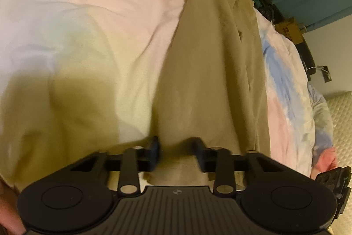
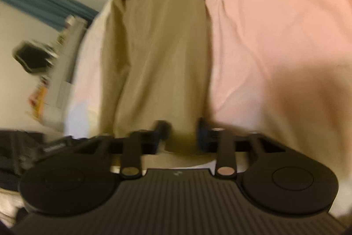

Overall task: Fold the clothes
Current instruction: 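Lift the hem with both grippers and fold it toward the collar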

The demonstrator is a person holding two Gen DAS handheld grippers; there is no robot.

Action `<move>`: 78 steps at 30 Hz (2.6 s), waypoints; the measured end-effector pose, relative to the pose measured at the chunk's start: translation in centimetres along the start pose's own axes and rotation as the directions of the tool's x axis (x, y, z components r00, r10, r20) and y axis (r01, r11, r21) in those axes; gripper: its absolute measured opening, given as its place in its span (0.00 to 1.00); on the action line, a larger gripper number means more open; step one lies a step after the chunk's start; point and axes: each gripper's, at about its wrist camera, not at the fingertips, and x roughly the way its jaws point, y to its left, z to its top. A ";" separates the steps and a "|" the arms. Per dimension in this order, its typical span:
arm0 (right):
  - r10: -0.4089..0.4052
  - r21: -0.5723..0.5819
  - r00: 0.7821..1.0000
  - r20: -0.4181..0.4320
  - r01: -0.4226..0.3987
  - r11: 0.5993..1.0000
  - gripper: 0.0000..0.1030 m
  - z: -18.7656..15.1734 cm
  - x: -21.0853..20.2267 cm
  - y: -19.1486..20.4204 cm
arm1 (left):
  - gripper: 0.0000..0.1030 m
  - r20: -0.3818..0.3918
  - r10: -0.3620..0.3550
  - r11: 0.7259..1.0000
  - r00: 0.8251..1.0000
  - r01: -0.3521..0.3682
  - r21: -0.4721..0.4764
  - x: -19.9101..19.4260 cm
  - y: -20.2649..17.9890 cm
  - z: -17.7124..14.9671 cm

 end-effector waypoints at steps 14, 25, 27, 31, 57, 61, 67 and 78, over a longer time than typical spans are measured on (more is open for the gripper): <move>0.181 -0.112 0.934 0.308 -0.154 0.982 0.07 6.9 -12.4 8.7 | 0.02 0.304 -0.340 0.938 0.890 0.342 0.051 -12.9 -5.5 4.1; 0.251 -0.212 0.915 0.318 -0.189 0.959 0.07 3.5 -17.3 9.5 | 0.02 0.330 -0.349 0.937 0.877 0.328 0.121 -18.5 -6.2 -1.9; 0.239 -0.208 0.931 0.275 -0.185 0.960 0.07 0.5 -17.3 8.0 | 0.02 0.292 -0.335 0.942 0.896 0.321 0.096 -18.4 -4.2 -4.8; 0.208 -0.195 0.949 0.238 -0.163 0.967 0.07 -4.3 -17.5 5.6 | 0.02 0.251 -0.316 0.949 0.915 0.302 0.095 -17.8 -2.6 -8.3; -0.016 -0.200 0.900 0.436 0.114 0.973 0.07 20.4 4.5 6.1 | 0.02 0.482 0.000 0.976 0.876 -0.105 0.191 3.1 -11.2 19.9; -0.073 -0.223 0.900 0.429 0.184 0.957 0.07 21.2 9.5 4.0 | 0.03 0.455 0.054 0.959 0.889 -0.173 0.226 8.0 -9.1 21.0; -0.099 -0.208 0.911 0.399 0.195 0.959 0.08 21.1 12.2 2.3 | 0.05 0.442 0.085 0.929 0.893 -0.231 0.288 10.2 -8.4 20.6; -0.035 -0.284 0.847 0.531 0.217 0.934 0.75 15.8 3.4 7.2 | 0.80 0.496 0.034 0.897 0.868 -0.245 0.368 1.2 -11.1 13.0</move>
